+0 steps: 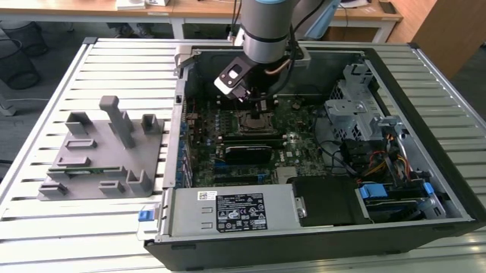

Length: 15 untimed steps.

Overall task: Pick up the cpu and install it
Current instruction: 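Close the cpu cover, then install the first cpu locking lever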

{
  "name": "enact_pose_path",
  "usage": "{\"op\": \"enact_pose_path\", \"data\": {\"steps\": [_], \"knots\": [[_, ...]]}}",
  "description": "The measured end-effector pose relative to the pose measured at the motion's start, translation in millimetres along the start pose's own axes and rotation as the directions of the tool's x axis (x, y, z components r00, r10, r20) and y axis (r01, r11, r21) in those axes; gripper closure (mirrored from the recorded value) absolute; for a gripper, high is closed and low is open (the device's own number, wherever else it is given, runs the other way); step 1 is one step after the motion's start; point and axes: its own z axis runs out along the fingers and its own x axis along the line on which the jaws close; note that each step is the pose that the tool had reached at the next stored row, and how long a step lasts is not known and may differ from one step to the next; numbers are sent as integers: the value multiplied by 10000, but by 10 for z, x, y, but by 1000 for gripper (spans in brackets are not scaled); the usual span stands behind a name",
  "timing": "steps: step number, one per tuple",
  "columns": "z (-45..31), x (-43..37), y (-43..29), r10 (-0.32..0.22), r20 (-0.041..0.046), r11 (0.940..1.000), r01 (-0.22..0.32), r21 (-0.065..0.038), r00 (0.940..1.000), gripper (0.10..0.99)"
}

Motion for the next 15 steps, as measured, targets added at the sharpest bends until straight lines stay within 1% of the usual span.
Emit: {"op": "enact_pose_path", "data": {"steps": [6,10,15], "knots": [[1,-4,50,0,0,10000,0,0,10000,980],[0,-4,57,1,2,10000,-1,0,10000,980],[-47,-3,58,0,2,10000,0,0,10000,980]]}}
